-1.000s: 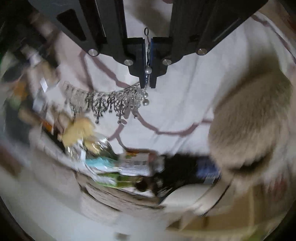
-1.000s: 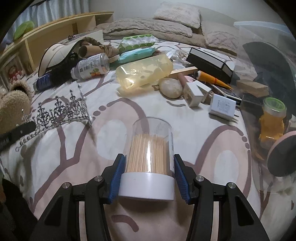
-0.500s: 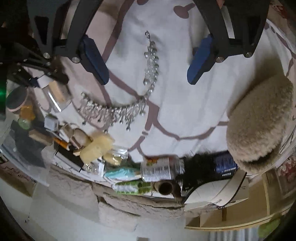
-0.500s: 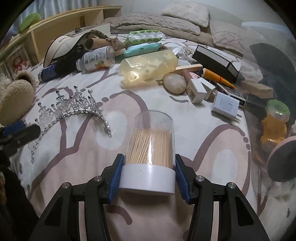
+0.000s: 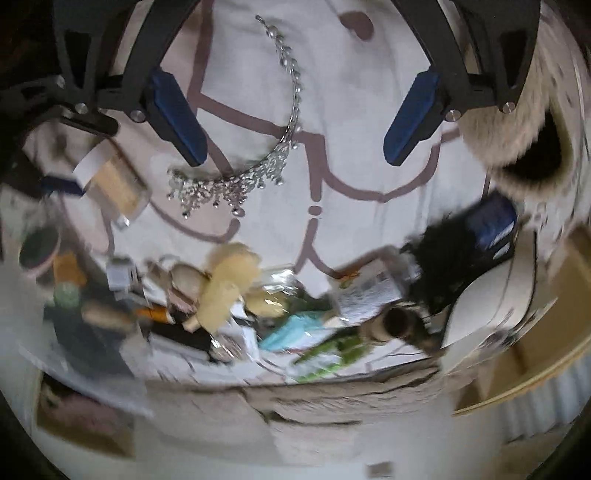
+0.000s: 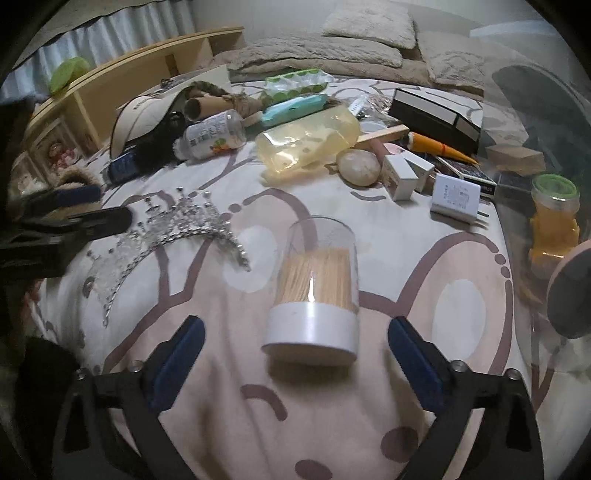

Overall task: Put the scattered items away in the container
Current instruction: 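Lift the tiara with the left gripper while the right gripper holds the toothpick holder, then carry the toothpick holder and tiara over the clear container with both grippers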

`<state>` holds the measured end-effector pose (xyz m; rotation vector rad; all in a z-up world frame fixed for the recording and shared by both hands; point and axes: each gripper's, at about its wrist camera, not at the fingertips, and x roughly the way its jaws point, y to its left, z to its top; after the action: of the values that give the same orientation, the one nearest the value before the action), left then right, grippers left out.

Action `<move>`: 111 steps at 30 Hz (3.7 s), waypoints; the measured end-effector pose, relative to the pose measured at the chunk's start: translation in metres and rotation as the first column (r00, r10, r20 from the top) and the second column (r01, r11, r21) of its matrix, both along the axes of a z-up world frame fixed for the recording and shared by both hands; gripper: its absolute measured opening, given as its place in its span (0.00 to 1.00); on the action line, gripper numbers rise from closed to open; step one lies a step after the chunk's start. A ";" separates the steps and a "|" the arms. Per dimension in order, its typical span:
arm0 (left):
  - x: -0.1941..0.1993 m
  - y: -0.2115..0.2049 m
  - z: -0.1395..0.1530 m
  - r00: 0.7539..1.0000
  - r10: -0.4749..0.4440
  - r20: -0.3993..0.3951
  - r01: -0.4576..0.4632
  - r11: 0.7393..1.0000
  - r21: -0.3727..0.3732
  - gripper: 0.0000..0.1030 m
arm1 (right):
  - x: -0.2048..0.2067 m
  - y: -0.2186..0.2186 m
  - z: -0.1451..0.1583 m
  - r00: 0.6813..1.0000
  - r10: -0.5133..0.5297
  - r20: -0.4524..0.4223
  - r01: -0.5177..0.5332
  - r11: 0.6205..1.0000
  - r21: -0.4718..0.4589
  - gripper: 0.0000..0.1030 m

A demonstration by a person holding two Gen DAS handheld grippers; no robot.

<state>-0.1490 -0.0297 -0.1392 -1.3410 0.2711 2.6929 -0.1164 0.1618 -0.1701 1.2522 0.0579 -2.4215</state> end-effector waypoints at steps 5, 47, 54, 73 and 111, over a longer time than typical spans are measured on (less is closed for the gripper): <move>-0.017 0.006 -0.012 0.996 -0.065 0.065 0.068 0.997 -0.042 0.80 | 0.004 0.015 0.002 0.998 -0.055 -0.002 0.055 0.998 -0.037 0.98; -0.046 0.011 -0.047 0.966 -0.068 0.250 0.082 0.996 -0.043 0.23 | -0.025 -0.003 -0.016 0.995 -0.101 -0.002 0.101 0.995 0.016 0.49; -0.044 0.011 -0.054 0.963 -0.073 0.260 0.090 0.994 -0.055 0.19 | -0.025 0.001 -0.015 0.994 -0.109 0.006 0.109 0.994 -0.032 0.49; -0.007 -0.024 -0.009 0.991 0.080 0.111 -0.099 0.979 0.178 0.09 | -0.013 0.010 0.008 0.989 -0.133 -0.059 0.126 0.985 -0.120 0.49; 0.035 0.051 0.156 0.978 -0.009 -0.207 0.080 0.938 0.337 0.09 | 0.022 0.099 0.162 0.964 -0.134 -0.229 0.063 0.954 -0.294 0.49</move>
<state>-0.1142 0.0212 0.0167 -0.9519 -0.1474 2.6773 -0.0948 0.2605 -0.0082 0.8419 -0.2800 -2.5471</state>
